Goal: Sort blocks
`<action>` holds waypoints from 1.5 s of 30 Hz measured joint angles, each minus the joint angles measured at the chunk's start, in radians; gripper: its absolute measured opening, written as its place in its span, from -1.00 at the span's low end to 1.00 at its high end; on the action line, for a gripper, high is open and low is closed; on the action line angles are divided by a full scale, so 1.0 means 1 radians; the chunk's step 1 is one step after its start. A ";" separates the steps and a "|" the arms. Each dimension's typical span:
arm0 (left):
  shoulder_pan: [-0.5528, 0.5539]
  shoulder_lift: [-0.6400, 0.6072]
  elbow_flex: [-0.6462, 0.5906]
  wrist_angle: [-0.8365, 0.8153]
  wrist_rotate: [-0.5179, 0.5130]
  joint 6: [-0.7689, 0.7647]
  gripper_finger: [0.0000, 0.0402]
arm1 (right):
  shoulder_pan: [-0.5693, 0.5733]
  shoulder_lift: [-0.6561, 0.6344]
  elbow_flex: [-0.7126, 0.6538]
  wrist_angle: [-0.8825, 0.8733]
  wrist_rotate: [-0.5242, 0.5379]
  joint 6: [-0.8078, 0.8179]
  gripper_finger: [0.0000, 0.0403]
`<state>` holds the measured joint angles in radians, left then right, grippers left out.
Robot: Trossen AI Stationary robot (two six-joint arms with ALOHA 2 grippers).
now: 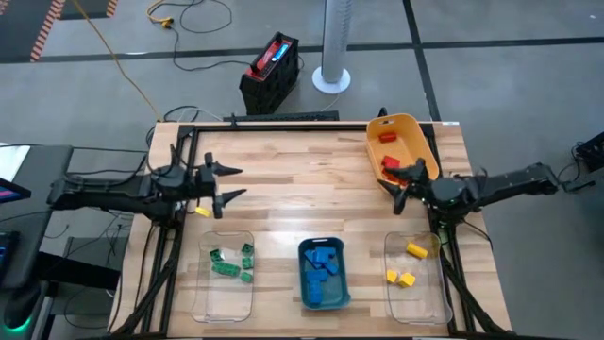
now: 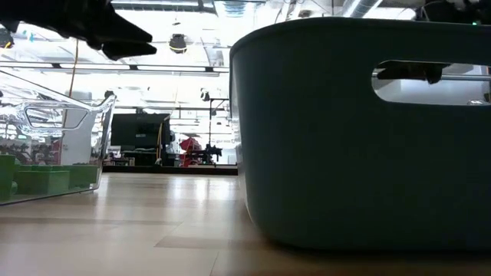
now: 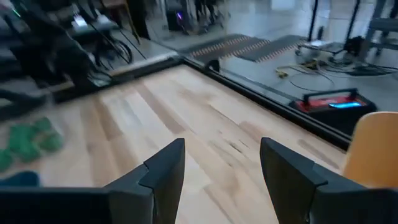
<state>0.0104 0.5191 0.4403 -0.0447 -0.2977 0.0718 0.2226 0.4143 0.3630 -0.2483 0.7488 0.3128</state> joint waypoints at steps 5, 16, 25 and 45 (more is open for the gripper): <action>-0.032 -0.036 -0.087 0.062 -0.043 -0.026 0.34 | 0.000 -0.068 -0.123 0.215 -0.070 -0.050 0.09; -0.193 -0.038 -0.181 0.147 -0.304 0.007 0.34 | 0.000 -0.082 -0.299 0.493 -0.150 -0.115 0.09; -0.325 -0.047 -0.235 0.189 -0.462 0.025 0.34 | 0.045 -0.084 -0.355 0.614 -0.180 -0.207 0.09; -0.383 -0.446 -0.235 -0.128 -0.482 -0.017 0.19 | 0.068 -0.412 -0.323 0.398 -0.175 -0.408 -0.23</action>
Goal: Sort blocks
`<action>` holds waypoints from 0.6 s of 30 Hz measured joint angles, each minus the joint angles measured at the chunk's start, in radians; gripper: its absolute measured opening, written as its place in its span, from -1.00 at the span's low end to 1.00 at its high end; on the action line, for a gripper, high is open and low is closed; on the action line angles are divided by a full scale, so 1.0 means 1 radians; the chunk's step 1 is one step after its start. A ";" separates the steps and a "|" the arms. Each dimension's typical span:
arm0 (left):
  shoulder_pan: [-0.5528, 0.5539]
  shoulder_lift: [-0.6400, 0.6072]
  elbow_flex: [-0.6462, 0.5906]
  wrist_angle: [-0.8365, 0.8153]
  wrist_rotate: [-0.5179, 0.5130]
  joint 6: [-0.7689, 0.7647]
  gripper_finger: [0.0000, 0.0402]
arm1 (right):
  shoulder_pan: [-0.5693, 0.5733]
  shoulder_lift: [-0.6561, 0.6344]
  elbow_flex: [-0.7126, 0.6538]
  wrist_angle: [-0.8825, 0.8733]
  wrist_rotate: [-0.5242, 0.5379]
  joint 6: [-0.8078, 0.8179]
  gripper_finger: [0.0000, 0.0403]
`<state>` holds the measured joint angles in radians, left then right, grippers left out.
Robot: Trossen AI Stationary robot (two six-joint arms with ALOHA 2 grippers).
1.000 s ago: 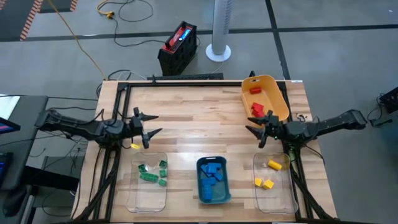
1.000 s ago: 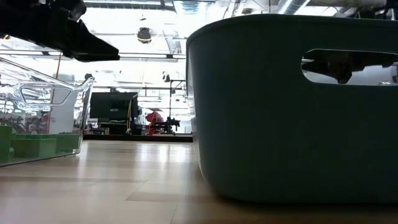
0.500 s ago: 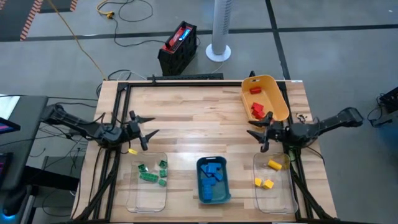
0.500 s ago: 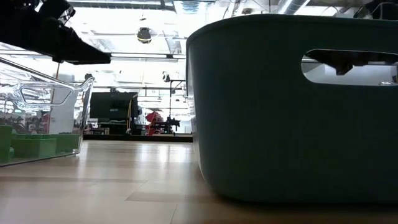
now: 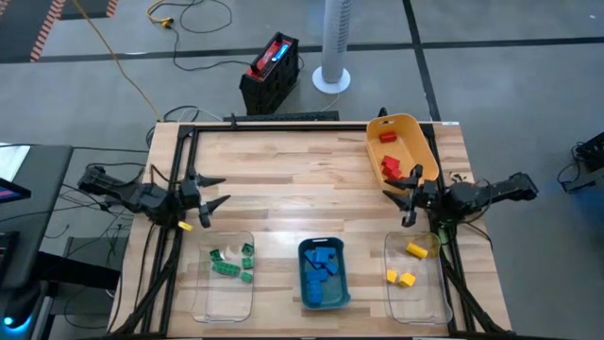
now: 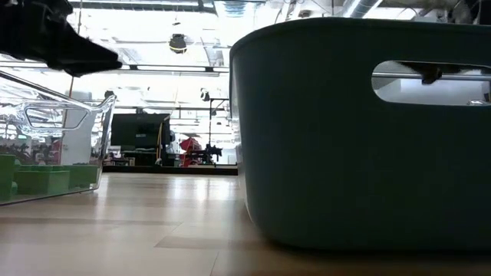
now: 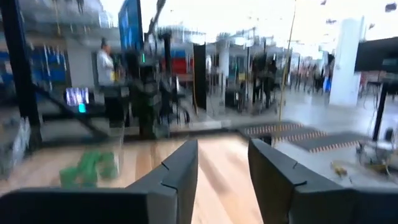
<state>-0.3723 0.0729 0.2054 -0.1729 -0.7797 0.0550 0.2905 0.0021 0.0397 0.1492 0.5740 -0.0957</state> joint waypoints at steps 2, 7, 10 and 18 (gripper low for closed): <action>0.000 -0.026 0.000 0.002 0.007 -0.009 0.17 | 0.004 -0.002 0.011 0.044 -0.001 -0.029 -0.28; 0.000 -0.054 -0.034 0.042 0.065 -0.014 0.16 | 0.025 -0.001 0.014 0.067 -0.012 -0.079 -0.37; 0.000 -0.061 -0.117 0.153 0.100 0.010 0.16 | 0.041 -0.001 0.014 0.058 -0.030 -0.078 -0.40; 0.000 -0.060 -0.182 0.298 0.251 0.061 0.16 | 0.093 0.000 -0.017 0.039 -0.083 -0.036 -0.41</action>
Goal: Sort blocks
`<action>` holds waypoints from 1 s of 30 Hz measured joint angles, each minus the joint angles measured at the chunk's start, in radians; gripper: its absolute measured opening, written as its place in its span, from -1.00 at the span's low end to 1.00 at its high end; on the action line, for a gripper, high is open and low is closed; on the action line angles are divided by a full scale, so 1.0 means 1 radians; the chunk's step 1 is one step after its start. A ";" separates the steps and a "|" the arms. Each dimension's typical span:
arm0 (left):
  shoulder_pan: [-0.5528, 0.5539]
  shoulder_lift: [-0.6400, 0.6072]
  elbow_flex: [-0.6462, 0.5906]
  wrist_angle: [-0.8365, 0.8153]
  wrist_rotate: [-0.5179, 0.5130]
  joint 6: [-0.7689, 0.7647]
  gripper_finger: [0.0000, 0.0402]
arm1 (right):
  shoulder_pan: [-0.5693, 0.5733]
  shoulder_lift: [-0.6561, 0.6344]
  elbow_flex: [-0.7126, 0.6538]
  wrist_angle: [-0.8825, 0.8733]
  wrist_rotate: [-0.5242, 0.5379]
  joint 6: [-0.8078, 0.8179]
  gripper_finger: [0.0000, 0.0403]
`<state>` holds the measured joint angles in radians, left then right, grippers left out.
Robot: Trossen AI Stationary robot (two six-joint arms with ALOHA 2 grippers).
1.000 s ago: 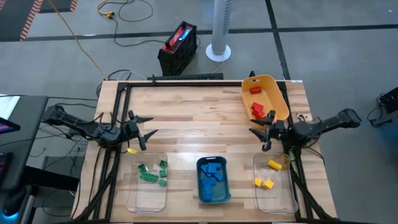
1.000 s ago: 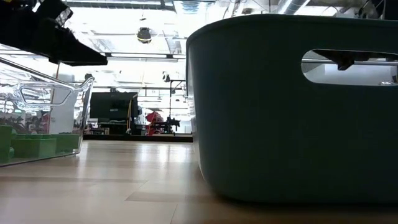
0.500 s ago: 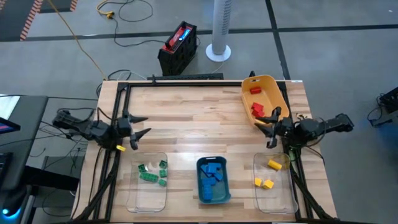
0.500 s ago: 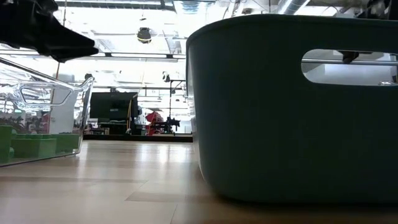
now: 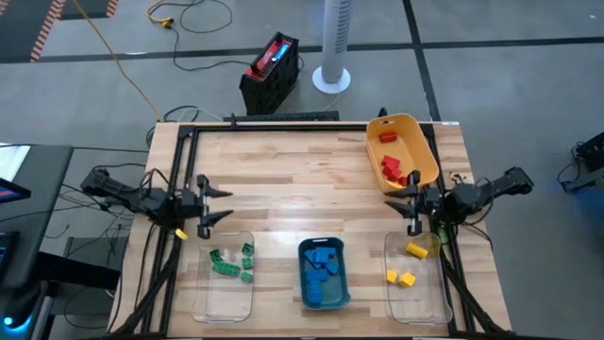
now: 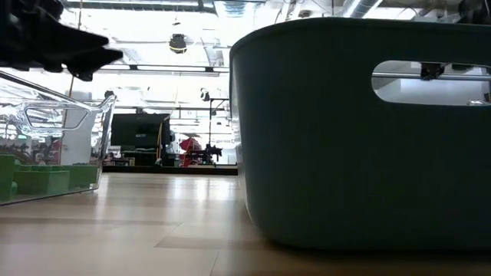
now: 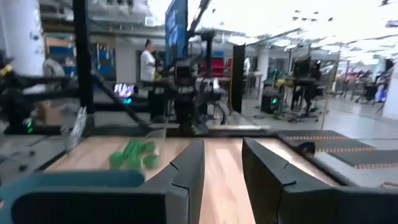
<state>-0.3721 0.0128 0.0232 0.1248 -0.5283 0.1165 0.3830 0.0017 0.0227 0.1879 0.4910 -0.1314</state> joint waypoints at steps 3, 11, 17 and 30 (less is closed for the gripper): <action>0.000 -0.002 -0.003 0.005 0.093 0.025 0.16 | 0.018 0.000 -0.015 -0.013 -0.001 0.026 -0.41; 0.000 0.000 -0.010 -0.039 0.202 0.031 0.16 | 0.039 0.000 -0.015 -0.054 -0.001 0.082 -0.41; 0.000 0.000 -0.002 -0.067 0.198 0.064 0.16 | 0.043 0.000 -0.016 -0.079 -0.001 0.118 -0.41; 0.000 0.000 -0.002 -0.078 0.197 0.081 0.16 | 0.042 0.005 -0.017 -0.103 0.000 0.134 -0.41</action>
